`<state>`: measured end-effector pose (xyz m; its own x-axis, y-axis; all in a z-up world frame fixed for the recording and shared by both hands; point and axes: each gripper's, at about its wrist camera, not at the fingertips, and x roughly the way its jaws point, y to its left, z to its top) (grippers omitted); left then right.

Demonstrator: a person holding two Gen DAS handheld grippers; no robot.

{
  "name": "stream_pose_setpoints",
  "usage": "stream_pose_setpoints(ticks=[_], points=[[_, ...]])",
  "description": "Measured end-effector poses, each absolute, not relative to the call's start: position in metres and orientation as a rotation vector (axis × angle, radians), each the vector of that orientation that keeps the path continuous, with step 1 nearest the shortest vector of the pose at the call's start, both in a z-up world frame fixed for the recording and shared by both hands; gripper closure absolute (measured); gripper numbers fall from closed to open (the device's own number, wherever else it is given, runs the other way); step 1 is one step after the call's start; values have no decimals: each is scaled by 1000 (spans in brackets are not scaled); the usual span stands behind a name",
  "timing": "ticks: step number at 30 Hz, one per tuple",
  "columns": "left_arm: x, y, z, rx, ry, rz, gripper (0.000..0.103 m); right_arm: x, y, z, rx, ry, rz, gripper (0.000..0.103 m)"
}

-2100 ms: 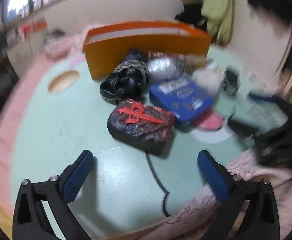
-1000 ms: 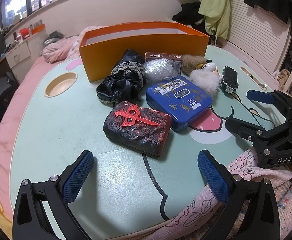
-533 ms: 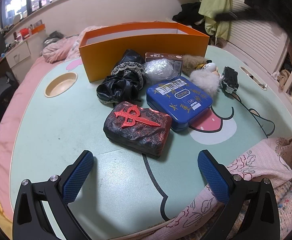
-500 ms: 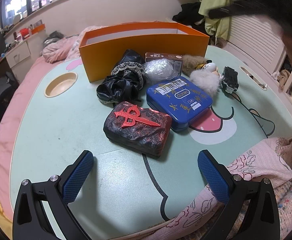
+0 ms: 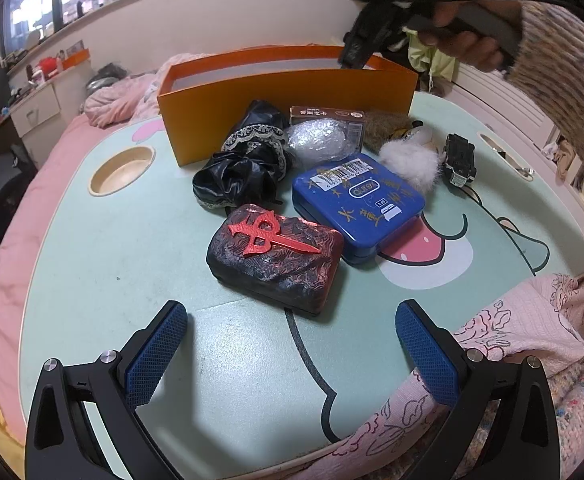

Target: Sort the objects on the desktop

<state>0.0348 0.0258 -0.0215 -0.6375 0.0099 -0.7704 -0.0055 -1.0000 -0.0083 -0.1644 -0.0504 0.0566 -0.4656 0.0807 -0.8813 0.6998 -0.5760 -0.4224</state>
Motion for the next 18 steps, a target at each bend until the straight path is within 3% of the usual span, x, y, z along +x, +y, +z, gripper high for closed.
stream_pose_setpoints(ticks=[2,4,6,8,9,10,11,12,18], points=[[35,27,-21,-1332,-7,2836,0,-168,-53,51,1327,1196,-2092,78],[34,27,-21,-1331,-7,2836,0,-176,-54,43,1355,1250,-2090,59],[34,27,-21,-1329,-7,2836,0,-182,-55,36,1429,1223,-2052,52],[33,27,-21,-1329,-8,2835,0,-183,-53,36,1455,1194,-2059,52],[33,25,-21,-1328,-9,2835,0,-184,-53,37,1472,1163,-2064,57],[33,25,-21,-1328,-9,2835,0,-186,-51,39,1507,1107,-2053,74],[33,25,-21,-1328,-9,2835,0,-187,-50,40,1539,1050,-2033,82],[33,25,-21,-1328,-9,2835,0,-187,-48,40,1566,995,-2008,102],[33,26,-21,-1328,-10,2836,0,-175,-35,58,1481,931,-2058,103]])
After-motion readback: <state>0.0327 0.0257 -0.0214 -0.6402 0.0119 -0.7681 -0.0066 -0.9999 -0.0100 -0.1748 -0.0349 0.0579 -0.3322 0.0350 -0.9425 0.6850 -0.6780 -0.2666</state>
